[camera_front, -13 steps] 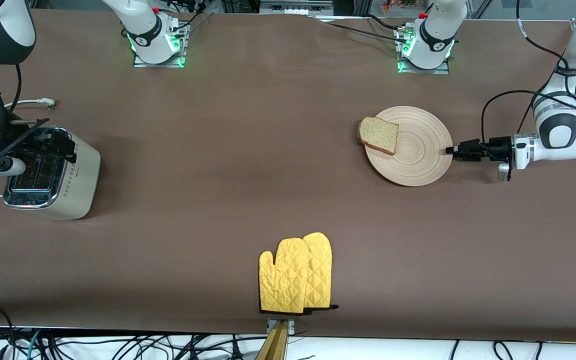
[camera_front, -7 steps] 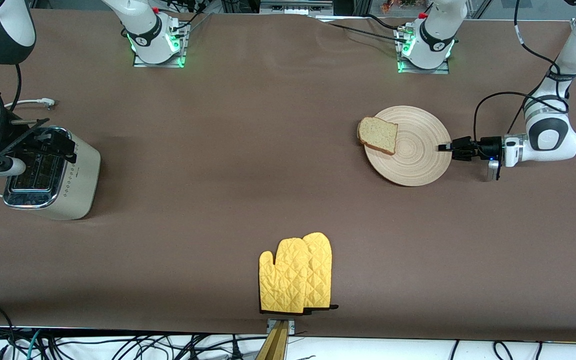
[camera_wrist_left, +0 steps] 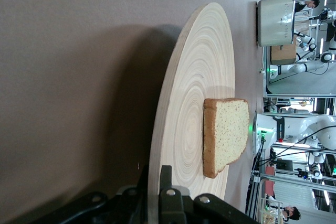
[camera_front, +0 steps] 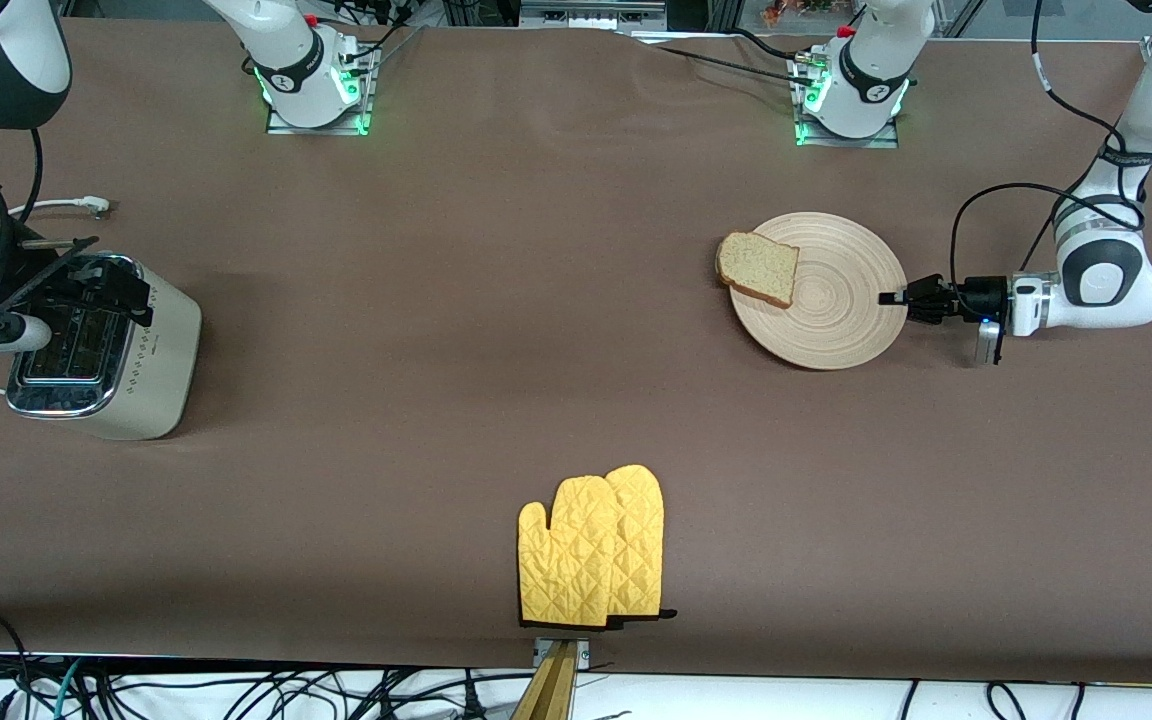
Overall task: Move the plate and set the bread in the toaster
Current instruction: 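Reach the left gripper to the rim of the wooden plate, then slide the wooden plate with the left gripper toward the toaster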
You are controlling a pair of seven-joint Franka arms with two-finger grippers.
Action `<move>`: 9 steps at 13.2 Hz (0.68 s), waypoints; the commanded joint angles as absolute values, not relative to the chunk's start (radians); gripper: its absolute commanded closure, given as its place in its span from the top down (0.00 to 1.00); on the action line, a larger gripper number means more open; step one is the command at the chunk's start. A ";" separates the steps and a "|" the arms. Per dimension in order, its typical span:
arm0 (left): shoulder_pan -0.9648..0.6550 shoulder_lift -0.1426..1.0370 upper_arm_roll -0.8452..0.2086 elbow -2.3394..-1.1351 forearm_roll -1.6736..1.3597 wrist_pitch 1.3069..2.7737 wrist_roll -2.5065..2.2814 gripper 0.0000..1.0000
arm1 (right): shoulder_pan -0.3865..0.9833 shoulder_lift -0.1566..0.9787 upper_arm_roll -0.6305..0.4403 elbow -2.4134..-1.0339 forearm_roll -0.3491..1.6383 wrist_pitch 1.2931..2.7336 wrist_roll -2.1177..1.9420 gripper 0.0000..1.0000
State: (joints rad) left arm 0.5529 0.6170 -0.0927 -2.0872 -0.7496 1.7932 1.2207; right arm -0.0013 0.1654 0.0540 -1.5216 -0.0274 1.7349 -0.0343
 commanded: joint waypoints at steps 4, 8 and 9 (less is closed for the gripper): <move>0.546 0.610 -0.240 -2.010 -0.906 1.723 1.010 0.00 | -0.002 0.172 0.061 -1.509 -0.061 1.743 -0.025 1.00; 0.347 0.614 -0.279 -2.051 -1.057 1.845 0.991 0.00 | -0.005 0.178 0.061 -1.509 -0.072 1.766 -0.026 1.00; 0.281 0.612 -0.281 -2.063 -1.115 1.914 0.994 0.00 | -0.005 0.182 0.061 -1.509 -0.072 1.767 -0.026 1.00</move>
State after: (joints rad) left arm 0.3808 0.6236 -0.2854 -2.0312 -1.0245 1.8471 0.9877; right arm -0.0003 0.1730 0.0540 -1.5216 -0.0561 1.7600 -0.0343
